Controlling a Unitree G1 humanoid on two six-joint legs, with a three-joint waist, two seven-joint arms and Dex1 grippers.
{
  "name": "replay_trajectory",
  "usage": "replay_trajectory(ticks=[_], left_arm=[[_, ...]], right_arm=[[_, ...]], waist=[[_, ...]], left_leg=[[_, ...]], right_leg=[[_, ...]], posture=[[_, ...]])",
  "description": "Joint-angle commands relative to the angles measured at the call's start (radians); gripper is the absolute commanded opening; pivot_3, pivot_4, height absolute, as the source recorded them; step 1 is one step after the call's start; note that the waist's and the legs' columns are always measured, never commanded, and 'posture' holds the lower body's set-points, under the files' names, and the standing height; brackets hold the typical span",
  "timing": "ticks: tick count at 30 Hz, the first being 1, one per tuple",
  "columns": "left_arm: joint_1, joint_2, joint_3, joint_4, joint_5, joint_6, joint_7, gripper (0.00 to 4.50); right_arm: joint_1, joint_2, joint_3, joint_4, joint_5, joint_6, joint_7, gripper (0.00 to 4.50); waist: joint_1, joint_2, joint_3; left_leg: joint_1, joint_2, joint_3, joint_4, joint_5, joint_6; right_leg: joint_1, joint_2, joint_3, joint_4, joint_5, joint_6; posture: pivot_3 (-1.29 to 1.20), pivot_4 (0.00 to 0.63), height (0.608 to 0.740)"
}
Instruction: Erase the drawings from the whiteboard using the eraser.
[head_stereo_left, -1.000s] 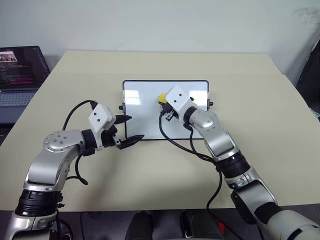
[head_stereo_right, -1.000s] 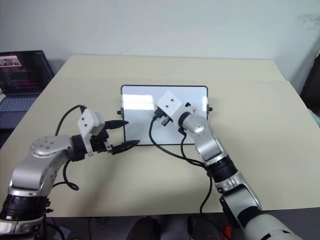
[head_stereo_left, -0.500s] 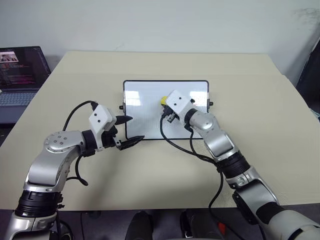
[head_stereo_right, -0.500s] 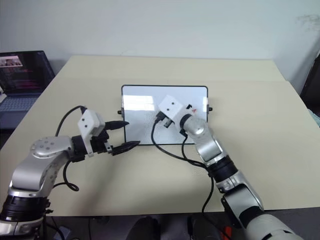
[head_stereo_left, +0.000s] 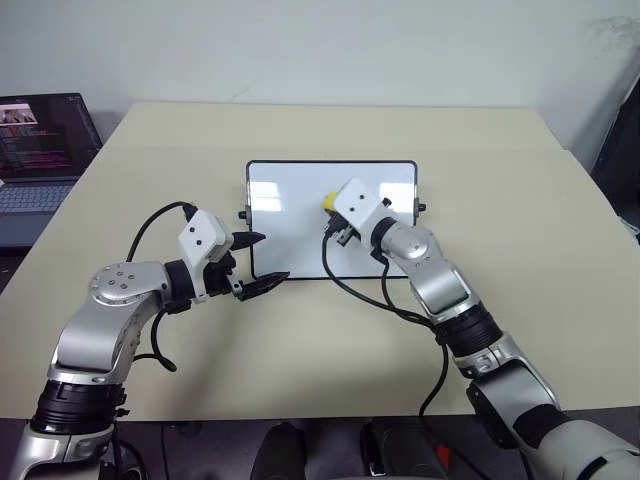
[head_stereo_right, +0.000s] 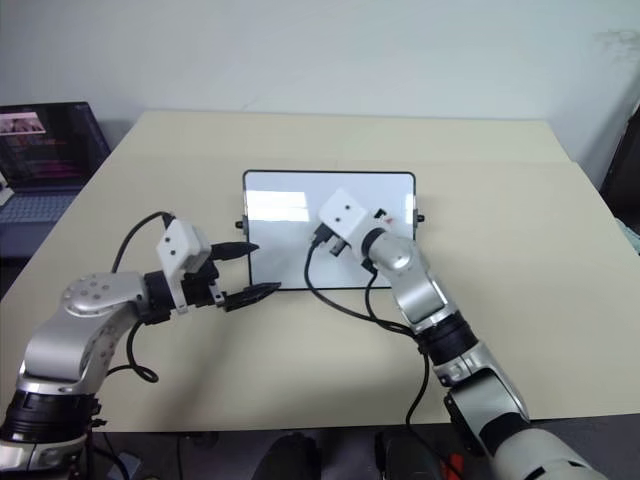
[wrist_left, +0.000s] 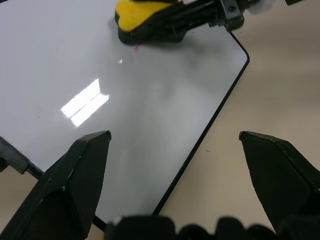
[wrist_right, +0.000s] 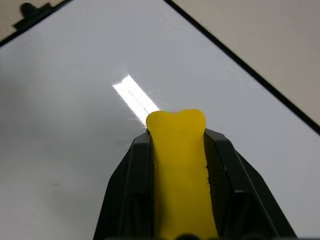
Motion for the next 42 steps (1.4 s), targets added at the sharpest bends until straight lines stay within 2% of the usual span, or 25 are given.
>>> replay_trajectory(ticks=[1,3,5,11,14,22,27,31,36,42], left_arm=[[-0.005,0.004,0.014,-0.040,-0.011,-0.009,-0.002,4.50],[-0.004,0.003,0.014,-0.040,-0.010,-0.010,-0.001,4.50],[-0.004,0.000,0.013,-0.041,-0.012,-0.010,0.000,4.50],[-0.007,-0.004,0.007,-0.039,-0.011,-0.011,-0.001,4.50],[-0.011,-0.006,0.004,-0.036,-0.010,-0.011,-0.001,4.50],[-0.014,-0.007,0.001,-0.032,-0.009,-0.012,-0.007,4.50],[-0.017,-0.007,-0.001,-0.027,-0.008,-0.013,-0.011,4.50],[-0.021,-0.008,-0.004,-0.027,-0.006,-0.013,-0.012,4.50],[-0.020,-0.009,-0.003,-0.027,-0.005,-0.015,-0.009,4.50],[-0.016,-0.010,-0.003,-0.030,-0.006,-0.015,-0.005,4.50]], right_arm=[[0.011,-0.023,0.010,-0.005,-0.003,0.036,0.050,1.01],[0.046,-0.056,0.055,-0.042,0.010,0.074,0.150,1.01],[0.064,-0.075,0.079,-0.070,0.007,0.088,0.188,1.01],[0.009,-0.060,-0.001,-0.013,-0.029,0.035,0.020,1.01],[-0.005,-0.064,-0.016,0.006,-0.025,0.015,-0.007,1.01],[0.040,-0.109,0.063,-0.060,-0.017,0.116,0.173,1.01],[0.039,-0.113,0.065,-0.092,-0.020,0.127,0.192,1.01],[0.012,-0.072,0.056,-0.094,-0.010,0.101,0.174,1.01],[-0.002,-0.037,0.094,-0.098,0.004,0.093,0.232,1.01],[-0.053,0.003,0.058,-0.018,-0.039,-0.002,0.090,1.00]], waist=[[0.000,0.000,0.000],[0.000,0.000,0.000],[0.001,0.000,0.000],[-0.002,0.000,0.000],[0.000,0.000,0.000],[0.001,0.000,0.000],[0.001,0.000,0.000],[-0.001,0.000,0.000],[-0.004,0.000,0.000],[-0.004,0.000,0.000]], left_leg=[[0.000,0.000,0.000,0.000,0.000,0.000],[0.000,0.000,0.000,0.000,0.000,0.000],[0.001,0.000,0.000,0.000,0.000,0.000],[0.003,0.000,0.000,0.000,0.000,0.000],[0.003,0.000,0.000,0.000,0.000,0.000],[0.002,0.000,0.000,0.000,0.000,0.000],[0.003,0.000,0.000,0.000,0.000,0.000],[0.003,0.000,0.000,0.000,0.000,0.000],[0.002,0.000,0.000,0.000,0.000,0.000],[0.000,0.000,0.000,0.000,0.000,0.000]], right_leg=[[0.000,0.000,0.000,0.000,0.000,0.000],[0.000,0.000,0.000,0.000,0.000,0.000],[0.001,0.000,0.000,0.000,0.000,0.000],[0.001,0.000,0.000,0.002,0.000,0.000],[0.001,0.000,0.000,0.002,0.000,0.000],[0.001,0.000,0.001,0.001,0.000,0.000],[0.001,0.000,0.001,0.002,0.000,0.000],[0.001,0.001,0.001,0.002,0.000,0.000],[0.001,0.001,0.001,0.001,0.000,0.000],[0.000,0.001,0.000,-0.001,0.000,0.000]], posture=[[0.00,0.150,0.740],[0.00,0.150,0.740],[0.00,0.150,0.740],[0.00,0.150,0.740],[0.00,0.150,0.740],[0.00,0.150,0.740],[0.00,0.150,0.740],[0.00,0.150,0.740],[0.00,0.150,0.740],[0.00,0.150,0.740]])
